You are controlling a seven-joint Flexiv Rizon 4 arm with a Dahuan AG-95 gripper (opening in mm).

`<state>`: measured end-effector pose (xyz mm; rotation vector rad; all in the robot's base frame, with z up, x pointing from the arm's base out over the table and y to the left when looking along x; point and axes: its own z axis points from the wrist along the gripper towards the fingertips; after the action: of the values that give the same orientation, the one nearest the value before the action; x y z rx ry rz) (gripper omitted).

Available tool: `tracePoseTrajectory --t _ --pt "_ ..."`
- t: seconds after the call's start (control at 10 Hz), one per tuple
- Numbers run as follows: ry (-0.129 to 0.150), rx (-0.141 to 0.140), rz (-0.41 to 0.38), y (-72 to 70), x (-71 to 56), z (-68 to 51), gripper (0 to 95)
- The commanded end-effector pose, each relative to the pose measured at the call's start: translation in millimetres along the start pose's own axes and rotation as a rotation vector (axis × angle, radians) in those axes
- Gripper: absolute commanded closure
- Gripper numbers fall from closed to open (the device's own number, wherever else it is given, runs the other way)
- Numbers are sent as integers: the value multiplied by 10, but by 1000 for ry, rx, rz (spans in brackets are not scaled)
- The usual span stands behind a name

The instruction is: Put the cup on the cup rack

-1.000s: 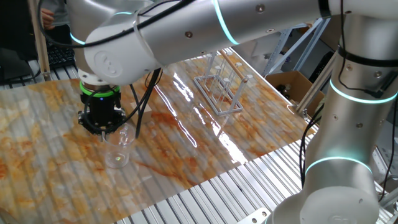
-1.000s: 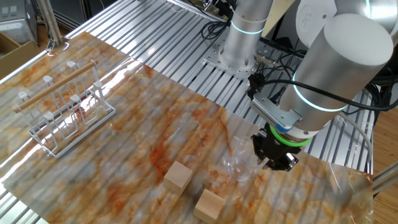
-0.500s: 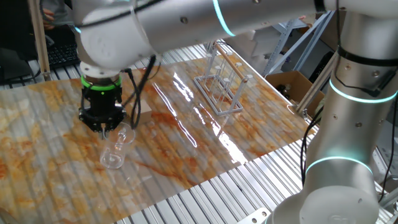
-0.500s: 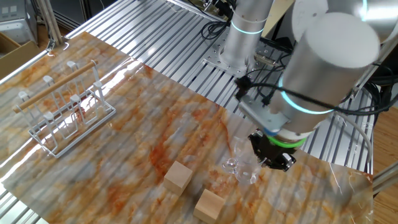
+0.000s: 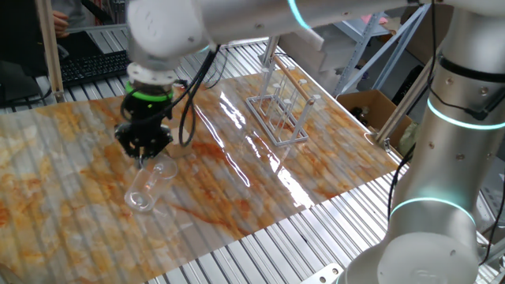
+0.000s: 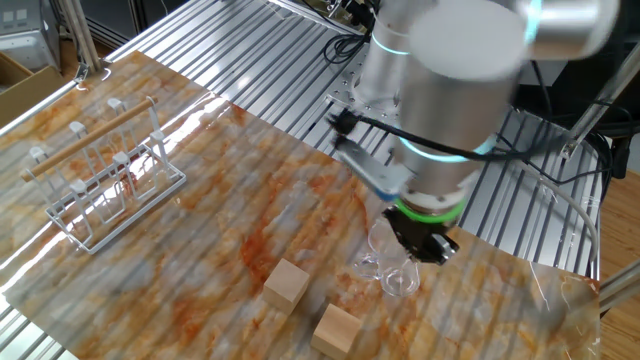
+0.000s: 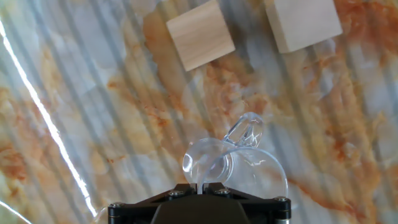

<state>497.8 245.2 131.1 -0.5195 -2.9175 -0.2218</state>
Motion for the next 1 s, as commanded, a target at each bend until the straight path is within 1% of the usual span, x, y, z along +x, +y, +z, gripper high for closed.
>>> tracePoseTrajectory --t 0.1,0.2,0.3,0.5,0.8,0.9,1.0 --pt "18 -29 7 -71 -31 -60 950" --pt "32 -49 6 -160 -66 -106 950" --pt "48 -89 16 -214 -93 -112 950" --pt "61 -122 19 -285 -138 -113 950" --pt "69 -141 -4 -372 -208 -120 950" --pt "72 -154 -21 -430 -250 -115 950" --pt "74 -161 -31 -469 -280 -114 950"
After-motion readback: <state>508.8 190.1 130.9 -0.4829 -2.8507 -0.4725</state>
